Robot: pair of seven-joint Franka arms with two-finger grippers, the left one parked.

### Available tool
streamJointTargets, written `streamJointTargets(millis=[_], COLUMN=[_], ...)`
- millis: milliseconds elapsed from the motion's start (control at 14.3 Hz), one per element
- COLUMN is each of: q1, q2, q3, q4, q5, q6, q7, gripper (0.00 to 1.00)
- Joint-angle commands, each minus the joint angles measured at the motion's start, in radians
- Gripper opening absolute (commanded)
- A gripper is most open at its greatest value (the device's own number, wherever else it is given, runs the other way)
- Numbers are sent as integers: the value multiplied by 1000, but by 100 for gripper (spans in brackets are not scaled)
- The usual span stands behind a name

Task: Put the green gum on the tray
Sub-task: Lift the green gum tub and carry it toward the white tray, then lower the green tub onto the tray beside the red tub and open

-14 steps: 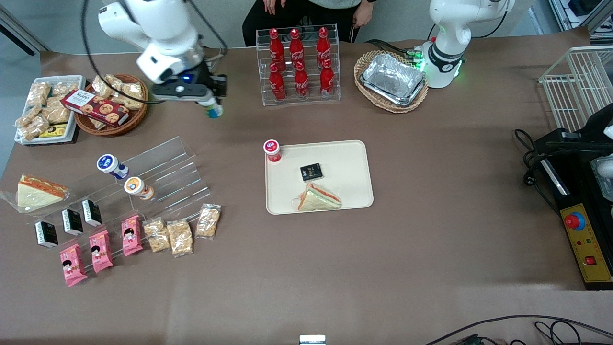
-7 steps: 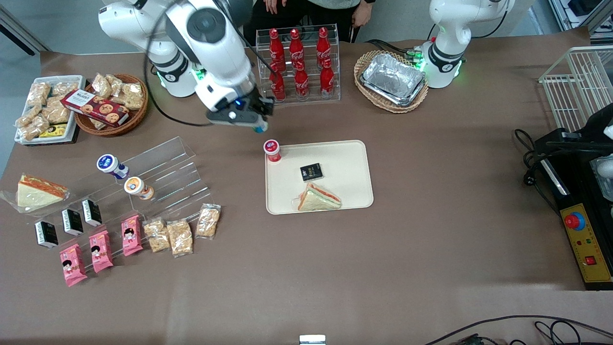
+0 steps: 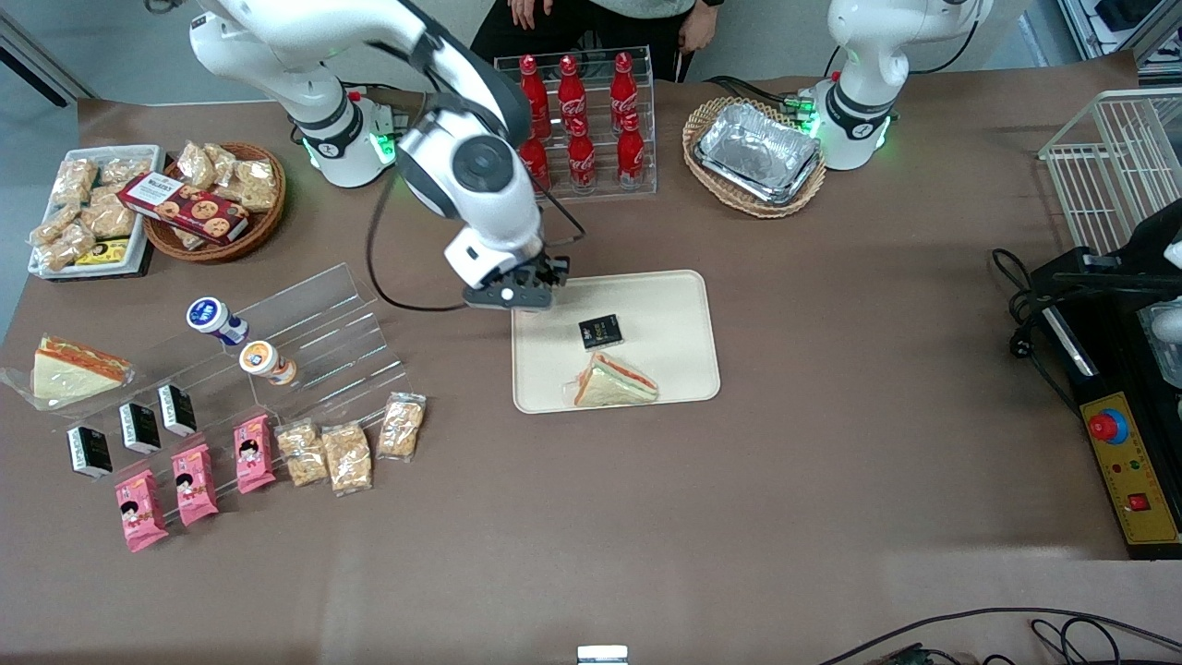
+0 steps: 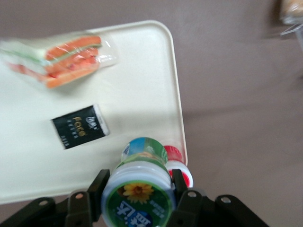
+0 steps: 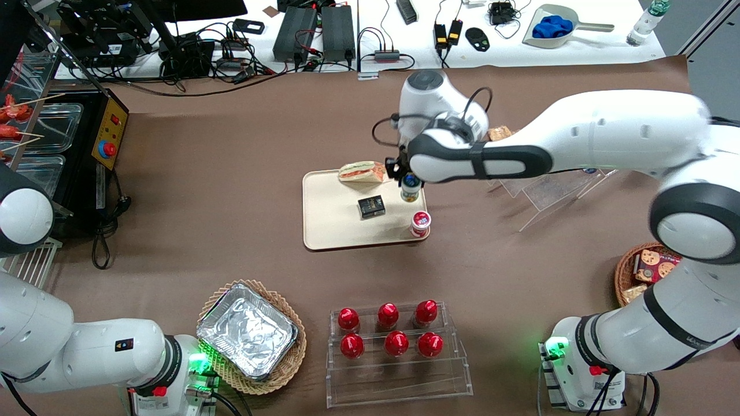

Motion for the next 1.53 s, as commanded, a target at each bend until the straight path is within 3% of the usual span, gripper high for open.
streamJointTargets(millis=[0, 209, 419, 977, 1047, 1116, 1186, 1256, 1326, 1465], q1=[10, 10, 10, 7, 3, 3, 3, 3, 1, -2], q2=[109, 158, 203, 284, 284, 286, 287, 284, 280, 257], q3=[6, 4, 0, -6, -6, -8, -8, -8, -8, -6], q4=[33, 33, 33, 33, 33, 33, 33, 33, 33, 35], q5=[-74, -77, -143, -146, -146, -146, -146, -146, -146, -146], q6=[79, 126, 148, 228, 226, 226, 228, 226, 223, 217], q7=[52, 52, 69, 70, 70, 70, 70, 70, 70, 64], gripper=[0, 0, 0, 0, 21, 54, 76, 84, 100, 100])
